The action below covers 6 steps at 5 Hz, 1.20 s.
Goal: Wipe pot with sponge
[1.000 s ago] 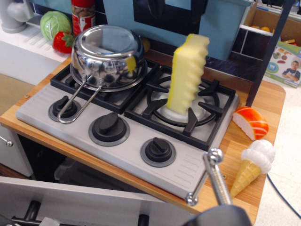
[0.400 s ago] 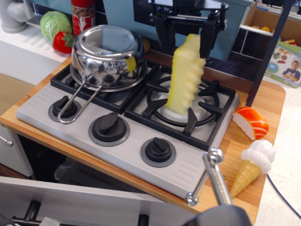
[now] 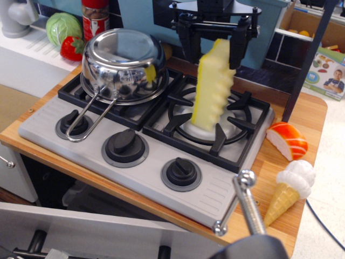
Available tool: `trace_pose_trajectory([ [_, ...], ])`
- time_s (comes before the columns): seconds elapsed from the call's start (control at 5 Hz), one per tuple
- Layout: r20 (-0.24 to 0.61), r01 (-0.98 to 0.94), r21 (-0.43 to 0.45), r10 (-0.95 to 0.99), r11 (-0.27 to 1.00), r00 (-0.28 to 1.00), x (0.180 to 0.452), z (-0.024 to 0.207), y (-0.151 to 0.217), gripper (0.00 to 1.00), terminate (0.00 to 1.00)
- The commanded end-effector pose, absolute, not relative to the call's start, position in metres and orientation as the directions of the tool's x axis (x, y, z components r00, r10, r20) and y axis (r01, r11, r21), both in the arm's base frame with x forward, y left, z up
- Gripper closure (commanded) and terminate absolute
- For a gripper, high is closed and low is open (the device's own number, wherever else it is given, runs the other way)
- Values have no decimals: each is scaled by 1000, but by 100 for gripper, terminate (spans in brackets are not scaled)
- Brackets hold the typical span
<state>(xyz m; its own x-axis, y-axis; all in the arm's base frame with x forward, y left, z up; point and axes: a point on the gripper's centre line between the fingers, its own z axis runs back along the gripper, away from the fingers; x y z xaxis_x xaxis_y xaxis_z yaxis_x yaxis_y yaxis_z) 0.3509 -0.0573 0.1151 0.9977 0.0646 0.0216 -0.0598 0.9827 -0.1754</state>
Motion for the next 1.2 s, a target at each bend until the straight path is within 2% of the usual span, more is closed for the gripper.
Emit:
trace_pose_trajectory([
  [0.0, 75, -78, -170, 92, 982, 993, 352, 128, -57, 100, 0],
  [0.2, 65, -90, -181, 104, 979, 992, 357, 135, -53, 100, 0],
  [0.4, 28, -77, -245, 87, 966, 996, 358, 168, -31, 100, 0],
  [0.6, 72, -61, -268, 83, 962, 994, 349, 208, 11, 100, 0],
  [0.8, 64, -42, -253, 60, 967, 996, 337, 220, 59, 100, 0],
  [1.0, 49, -17, -244, 30, 970, 998, 334, 221, 84, 100, 0],
])
